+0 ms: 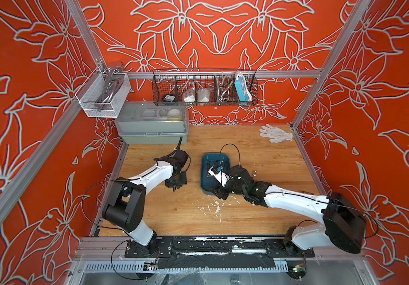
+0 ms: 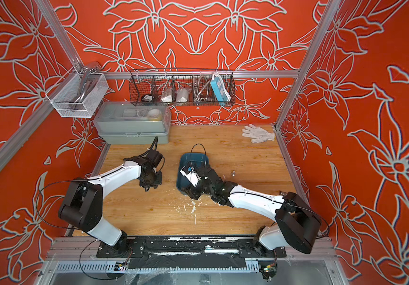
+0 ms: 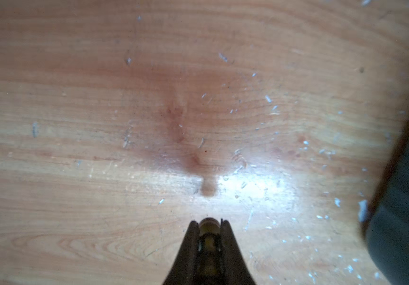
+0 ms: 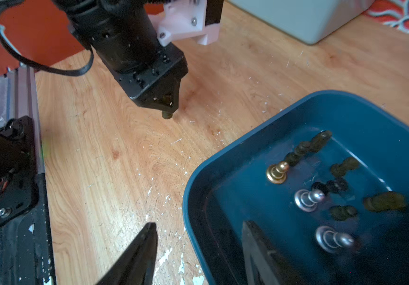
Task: Put the chess pieces into the storage box
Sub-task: Pick up the chess piece at the center of the board, then place the chess piece in the storage box.
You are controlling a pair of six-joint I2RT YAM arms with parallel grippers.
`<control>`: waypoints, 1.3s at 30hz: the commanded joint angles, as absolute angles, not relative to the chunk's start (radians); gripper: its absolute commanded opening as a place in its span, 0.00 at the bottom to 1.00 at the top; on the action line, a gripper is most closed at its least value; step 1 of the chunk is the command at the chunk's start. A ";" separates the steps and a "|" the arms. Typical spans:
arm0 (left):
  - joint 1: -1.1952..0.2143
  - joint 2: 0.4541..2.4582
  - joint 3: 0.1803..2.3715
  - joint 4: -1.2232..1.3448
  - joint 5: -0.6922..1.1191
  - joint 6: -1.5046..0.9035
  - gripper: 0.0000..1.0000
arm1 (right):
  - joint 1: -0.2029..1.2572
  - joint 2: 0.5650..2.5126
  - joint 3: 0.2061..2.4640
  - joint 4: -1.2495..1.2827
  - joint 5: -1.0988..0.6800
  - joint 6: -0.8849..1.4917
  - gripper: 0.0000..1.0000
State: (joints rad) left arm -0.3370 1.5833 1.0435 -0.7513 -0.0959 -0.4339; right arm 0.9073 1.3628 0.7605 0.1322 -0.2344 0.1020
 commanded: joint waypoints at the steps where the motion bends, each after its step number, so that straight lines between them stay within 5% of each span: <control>1: -0.371 1.525 1.119 -0.844 -0.113 -0.427 0.14 | 0.888 1.283 0.739 0.150 -0.165 0.138 0.59; 16: -0.697 1.682 1.529 -0.975 -0.127 -0.448 0.13 | 0.674 1.063 0.547 0.276 -0.083 0.296 0.59; 39: -0.678 2.016 1.571 -0.834 -0.094 -0.436 0.13 | 0.674 1.007 0.449 0.404 -0.096 0.283 0.60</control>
